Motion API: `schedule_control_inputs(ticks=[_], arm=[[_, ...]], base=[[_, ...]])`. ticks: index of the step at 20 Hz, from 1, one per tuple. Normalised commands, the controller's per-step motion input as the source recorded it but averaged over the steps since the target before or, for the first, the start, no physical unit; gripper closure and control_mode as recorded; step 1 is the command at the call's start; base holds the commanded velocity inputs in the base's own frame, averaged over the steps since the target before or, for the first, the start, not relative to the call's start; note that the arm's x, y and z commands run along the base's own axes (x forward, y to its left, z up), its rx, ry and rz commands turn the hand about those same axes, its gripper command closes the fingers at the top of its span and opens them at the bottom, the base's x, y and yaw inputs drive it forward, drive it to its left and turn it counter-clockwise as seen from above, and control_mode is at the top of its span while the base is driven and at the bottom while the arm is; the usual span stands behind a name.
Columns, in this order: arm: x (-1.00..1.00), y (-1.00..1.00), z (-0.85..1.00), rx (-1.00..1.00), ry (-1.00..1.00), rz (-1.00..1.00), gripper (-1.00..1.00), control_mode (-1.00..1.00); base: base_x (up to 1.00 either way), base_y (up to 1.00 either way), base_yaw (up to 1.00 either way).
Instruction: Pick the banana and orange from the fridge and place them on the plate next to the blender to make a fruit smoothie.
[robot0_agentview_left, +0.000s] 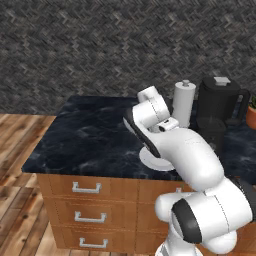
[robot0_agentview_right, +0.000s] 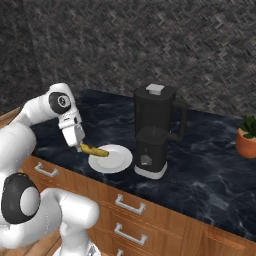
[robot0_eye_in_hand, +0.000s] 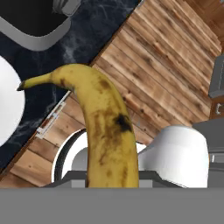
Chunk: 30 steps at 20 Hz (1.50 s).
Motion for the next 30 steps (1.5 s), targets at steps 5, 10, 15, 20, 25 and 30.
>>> schedule_control_inputs(ticks=[5, 10, 15, 20, 25, 30], arm=[[0.66, 0.01, -0.59, 0.00, -0.04, 0.00, 1.00, -1.00], [0.74, 0.00, -0.49, 0.00, -0.03, 0.00, 1.00, -1.00], [0.45, 0.00, -0.53, 0.00, -0.07, 0.00, 1.00, -1.00], [0.18, -0.06, -0.48, 0.03, -0.13, 0.00, 1.00, -1.00], [0.28, -0.30, -0.28, 0.08, -0.16, 0.00, 1.00, -1.00], [0.33, -0.25, -0.28, 0.07, -0.12, 0.00, 1.00, -1.00]], base=[[0.00, 0.00, 0.00], [0.00, 0.00, 0.00], [0.00, 0.00, 0.00], [0.00, 0.00, 0.00], [0.00, 0.00, 0.00], [0.00, 0.00, 0.00]])
